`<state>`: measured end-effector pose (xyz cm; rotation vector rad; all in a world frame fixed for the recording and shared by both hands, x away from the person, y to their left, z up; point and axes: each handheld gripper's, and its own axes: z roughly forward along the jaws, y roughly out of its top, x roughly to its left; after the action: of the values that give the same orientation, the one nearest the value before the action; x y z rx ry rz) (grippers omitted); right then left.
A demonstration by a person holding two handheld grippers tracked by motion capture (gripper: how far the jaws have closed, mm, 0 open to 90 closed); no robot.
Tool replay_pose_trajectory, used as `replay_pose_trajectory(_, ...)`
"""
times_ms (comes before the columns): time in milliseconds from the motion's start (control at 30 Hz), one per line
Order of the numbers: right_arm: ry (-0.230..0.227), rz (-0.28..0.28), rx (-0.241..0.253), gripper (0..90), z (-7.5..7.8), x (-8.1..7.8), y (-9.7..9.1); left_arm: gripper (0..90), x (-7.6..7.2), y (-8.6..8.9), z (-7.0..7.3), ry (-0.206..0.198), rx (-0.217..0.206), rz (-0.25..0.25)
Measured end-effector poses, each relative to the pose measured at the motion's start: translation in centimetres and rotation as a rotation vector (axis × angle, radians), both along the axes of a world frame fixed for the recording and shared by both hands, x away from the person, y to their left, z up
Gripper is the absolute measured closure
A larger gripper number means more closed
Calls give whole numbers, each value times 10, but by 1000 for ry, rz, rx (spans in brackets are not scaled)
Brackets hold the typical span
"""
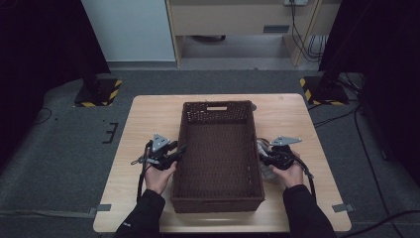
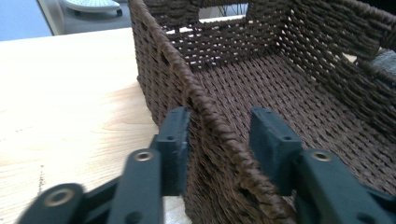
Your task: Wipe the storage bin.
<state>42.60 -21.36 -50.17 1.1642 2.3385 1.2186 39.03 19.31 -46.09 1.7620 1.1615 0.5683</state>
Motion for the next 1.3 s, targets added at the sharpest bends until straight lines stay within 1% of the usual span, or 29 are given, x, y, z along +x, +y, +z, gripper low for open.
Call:
replay_pose_trajectory(67, -22, -5, 26, 742, 7, -3, -4, 490, -2, 3, 4, -15, -27, -5)
replay_pose_trajectory(100, -43, -5, 46, 742, 12, -5, -7, 463, -3, 4, 7, -22, -42, -9)
replay_pose_trajectory(133, -62, -11, 76, 742, 18, -8, -9, 453, -5, 5, 10, -29, -50, -14)
replay_pose_trajectory(200, -106, -16, 130, 742, 31, -14, -15, 454, -10, 6, 15, -31, -44, -21)
replay_pose_trajectory(233, -116, -12, 146, 742, 37, -18, -16, 457, -14, 7, 17, -28, -36, -29)
replay_pose_trajectory(267, -133, -7, 145, 742, 41, -22, -17, 464, -16, 7, 17, -26, -34, -31)
replay_pose_trajectory(300, -135, 1, 134, 742, 41, -24, -16, 470, -19, 7, 17, -21, -29, -33)
replay_pose_trajectory(367, -133, 15, 114, 742, 38, -29, -14, 481, -23, 8, 15, -5, -18, -40)
replay_pose_trajectory(433, -115, 18, 102, 742, 31, -30, -12, 491, -27, 8, 12, 6, -15, -45)
replay_pose_trajectory(500, -80, 17, 82, 742, 22, -29, -9, 507, -29, 7, 9, 18, 1, -48)
replay_pose_trajectory(533, -60, 21, 61, 742, 16, -28, -7, 517, -29, 7, 8, 19, -11, -48)
replay_pose_trajectory(567, -51, 22, 48, 742, 12, -27, -5, 530, -29, 7, 7, 27, -25, -51)
replay_pose_trajectory(600, -31, 26, 30, 741, 7, -26, -3, 546, -29, 6, 7, 32, -29, -51)
replay_pose_trajectory(667, -5, 25, 10, 740, -1, -24, 0, 580, -29, 3, 6, 29, -22, -48)
replay_pose_trajectory(700, 3, 22, 14, 740, -3, -23, 1, 582, -29, 2, 6, 28, -15, -42)
replay_pose_trajectory(733, 0, 23, 13, 739, -2, -22, 0, 587, -29, 1, 5, 32, -13, -35)
replay_pose_trajectory(767, -1, 18, 17, 739, -1, -23, 0, 603, -28, 0, 4, 44, -11, -31)
replay_pose_trajectory(800, -5, 19, 18, 738, 0, -23, -1, 636, -28, -1, 2, 46, -14, -30)
replay_pose_trajectory(833, -10, 13, 24, 737, 3, -24, -3, 646, -29, -2, 1, 44, -16, -17)
replay_pose_trajectory(867, -20, 8, 43, 737, 9, -26, -6, 654, -29, -2, 2, 44, -7, -14)
replay_pose_trajectory(900, -42, 4, 68, 737, 15, -28, -9, 659, -29, -3, 3, 45, 0, -10)
replay_pose_trajectory(967, -96, 1, 120, 737, 29, -33, -15, 666, -29, -4, 3, 48, 0, -2)
replay_pose_trajectory(1000, -109, 3, 142, 737, 34, -36, -17, 669, -29, -4, 3, 49, 3, 1)
replay_pose_trajectory(1033, -128, 10, 149, 737, 39, -39, -19, 672, -29, -4, 3, 50, 5, 3)
replay_pose_trajectory(1067, -135, 17, 147, 738, 43, -44, -20, 674, -29, -5, 3, 51, 7, 5)
replay_pose_trajectory(1133, -140, 38, 130, 738, 42, -51, -19, 677, -29, -5, 4, 53, 7, 11)
replay_pose_trajectory(1200, -121, 49, 105, 737, 37, -55, -17, 680, -29, -6, 4, 54, 9, 15)
replay_pose_trajectory(1300, -87, 57, 77, 737, 26, -55, -11, 683, -27, -5, 4, 54, 12, 20)
